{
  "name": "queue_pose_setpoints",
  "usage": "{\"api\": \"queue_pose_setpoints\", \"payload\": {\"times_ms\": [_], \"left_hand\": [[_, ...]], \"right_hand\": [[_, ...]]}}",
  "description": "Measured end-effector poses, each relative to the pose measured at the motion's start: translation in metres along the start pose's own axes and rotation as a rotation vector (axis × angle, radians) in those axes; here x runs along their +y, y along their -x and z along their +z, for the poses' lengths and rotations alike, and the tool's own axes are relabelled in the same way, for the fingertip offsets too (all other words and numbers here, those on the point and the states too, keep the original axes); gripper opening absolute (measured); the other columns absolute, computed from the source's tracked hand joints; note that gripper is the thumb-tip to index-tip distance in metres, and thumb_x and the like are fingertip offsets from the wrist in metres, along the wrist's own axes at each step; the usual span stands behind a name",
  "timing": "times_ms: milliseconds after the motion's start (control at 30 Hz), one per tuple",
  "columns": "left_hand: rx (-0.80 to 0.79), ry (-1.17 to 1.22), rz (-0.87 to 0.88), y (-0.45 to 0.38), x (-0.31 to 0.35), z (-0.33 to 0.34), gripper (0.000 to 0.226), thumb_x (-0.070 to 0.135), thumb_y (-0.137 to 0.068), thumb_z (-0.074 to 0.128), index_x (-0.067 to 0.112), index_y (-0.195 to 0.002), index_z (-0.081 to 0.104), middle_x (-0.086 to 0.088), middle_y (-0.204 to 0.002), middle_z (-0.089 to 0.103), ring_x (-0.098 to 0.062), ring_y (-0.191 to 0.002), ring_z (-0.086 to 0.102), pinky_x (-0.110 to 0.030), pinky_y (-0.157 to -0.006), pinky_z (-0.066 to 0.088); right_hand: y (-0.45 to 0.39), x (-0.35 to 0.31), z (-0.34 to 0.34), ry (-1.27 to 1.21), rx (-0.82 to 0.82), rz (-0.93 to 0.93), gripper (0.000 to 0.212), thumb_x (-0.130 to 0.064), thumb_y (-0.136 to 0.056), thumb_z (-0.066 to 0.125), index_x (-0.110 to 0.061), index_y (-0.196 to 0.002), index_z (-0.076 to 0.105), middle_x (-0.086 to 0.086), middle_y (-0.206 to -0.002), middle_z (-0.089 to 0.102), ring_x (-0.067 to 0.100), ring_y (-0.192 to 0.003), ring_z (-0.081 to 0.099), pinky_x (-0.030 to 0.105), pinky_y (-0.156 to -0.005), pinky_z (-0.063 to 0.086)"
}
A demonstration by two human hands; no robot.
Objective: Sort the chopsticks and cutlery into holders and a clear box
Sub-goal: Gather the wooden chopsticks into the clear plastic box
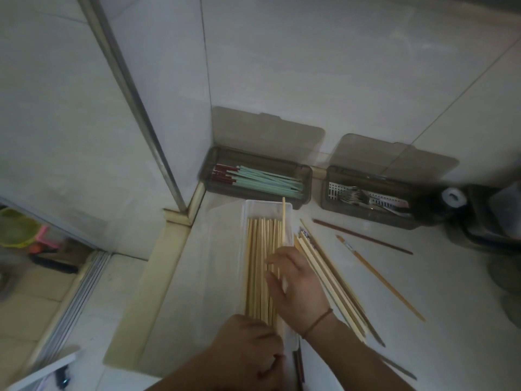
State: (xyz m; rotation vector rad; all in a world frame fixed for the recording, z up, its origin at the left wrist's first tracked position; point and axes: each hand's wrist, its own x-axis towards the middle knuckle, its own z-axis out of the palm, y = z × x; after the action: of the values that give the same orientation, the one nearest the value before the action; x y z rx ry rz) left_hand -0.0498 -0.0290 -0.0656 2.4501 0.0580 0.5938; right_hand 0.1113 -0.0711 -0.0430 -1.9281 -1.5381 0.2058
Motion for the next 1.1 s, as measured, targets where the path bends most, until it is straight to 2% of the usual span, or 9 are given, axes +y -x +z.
{"api": "queue_pose_setpoints", "payload": {"times_ms": [133,233,367,500,600,667,767,833,1100], "left_hand": [[0.002,-0.011,0.015,0.000,0.001,0.000,0.023,0.030,-0.080,0.068,0.022,-0.062,0.055,0.005,-0.056,0.046,-0.012,-0.049,0.042,-0.023,-0.044,0.034],[0.005,-0.008,0.011,0.000,0.002,0.000,0.023,0.030,-0.080,0.067,0.023,-0.062,0.056,0.005,-0.057,0.048,-0.012,-0.049,0.044,-0.023,-0.043,0.037],[0.018,-0.004,0.010,-0.002,0.003,-0.001,0.022,0.029,-0.079,0.069,0.023,-0.063,0.055,0.005,-0.057,0.047,-0.012,-0.051,0.044,-0.022,-0.044,0.037],[0.009,-0.005,0.010,-0.001,0.003,-0.002,0.023,0.026,-0.075,0.072,0.023,-0.062,0.054,0.005,-0.057,0.046,-0.011,-0.051,0.043,-0.022,-0.047,0.033],[-0.005,0.013,0.000,0.000,0.002,-0.001,0.021,0.025,-0.074,0.073,0.023,-0.063,0.056,0.005,-0.057,0.048,-0.010,-0.051,0.044,-0.022,-0.048,0.034],[-0.008,0.016,-0.006,0.000,0.002,0.000,0.021,0.025,-0.076,0.072,0.023,-0.063,0.055,0.005,-0.058,0.050,-0.010,-0.051,0.045,-0.022,-0.047,0.037],[-0.002,0.022,-0.011,0.001,0.001,0.000,0.023,0.026,-0.079,0.071,0.023,-0.063,0.055,0.005,-0.058,0.050,-0.011,-0.051,0.046,-0.024,-0.047,0.040],[0.001,0.022,-0.011,0.000,0.001,0.000,0.023,0.026,-0.079,0.071,0.023,-0.064,0.054,0.005,-0.058,0.050,-0.011,-0.051,0.046,-0.023,-0.048,0.040],[-0.022,0.038,-0.015,0.000,0.001,0.001,0.020,0.025,-0.076,0.072,0.023,-0.065,0.056,0.006,-0.059,0.051,-0.011,-0.052,0.047,-0.023,-0.048,0.040]], "right_hand": [[0.003,0.002,0.005,0.408,-0.173,-0.004,0.026,-0.028,-0.075,0.067,-0.024,-0.101,0.065,-0.007,-0.097,0.064,0.016,-0.093,0.061,0.055,-0.103,0.040],[0.006,0.003,0.009,0.651,-0.311,-0.085,0.022,-0.029,-0.069,0.070,-0.024,-0.090,0.067,-0.003,-0.084,0.068,0.025,-0.092,0.062,0.065,-0.104,0.030],[0.004,0.004,0.011,0.616,-0.325,-0.104,0.037,-0.021,-0.064,0.071,-0.022,-0.101,0.069,0.004,-0.101,0.070,0.030,-0.094,0.065,0.058,-0.098,0.042],[0.001,0.016,-0.006,0.261,0.068,-0.160,0.023,-0.008,-0.076,0.064,-0.016,-0.097,0.070,0.001,-0.099,0.070,0.019,-0.090,0.064,0.033,-0.087,0.050],[0.005,0.042,-0.020,0.214,0.292,0.096,0.013,-0.010,-0.084,0.060,-0.014,-0.090,0.071,0.002,-0.093,0.068,0.019,-0.088,0.060,0.027,-0.076,0.049],[0.013,0.064,-0.027,0.307,0.217,0.408,0.013,-0.016,-0.086,0.059,-0.019,-0.093,0.070,0.002,-0.097,0.067,0.025,-0.090,0.061,0.031,-0.072,0.052],[0.029,0.090,-0.033,0.458,-0.084,0.712,0.019,-0.036,-0.089,0.056,-0.024,-0.100,0.066,0.001,-0.104,0.062,0.026,-0.098,0.055,0.034,-0.077,0.050],[0.038,0.099,-0.033,0.448,-0.170,0.763,0.024,-0.042,-0.091,0.052,-0.026,-0.103,0.065,0.000,-0.104,0.059,0.024,-0.099,0.054,0.030,-0.075,0.046],[0.036,0.101,-0.042,0.412,0.005,0.806,0.016,-0.032,-0.094,0.051,-0.027,-0.102,0.063,-0.001,-0.100,0.063,0.024,-0.095,0.058,0.033,-0.072,0.049]]}}
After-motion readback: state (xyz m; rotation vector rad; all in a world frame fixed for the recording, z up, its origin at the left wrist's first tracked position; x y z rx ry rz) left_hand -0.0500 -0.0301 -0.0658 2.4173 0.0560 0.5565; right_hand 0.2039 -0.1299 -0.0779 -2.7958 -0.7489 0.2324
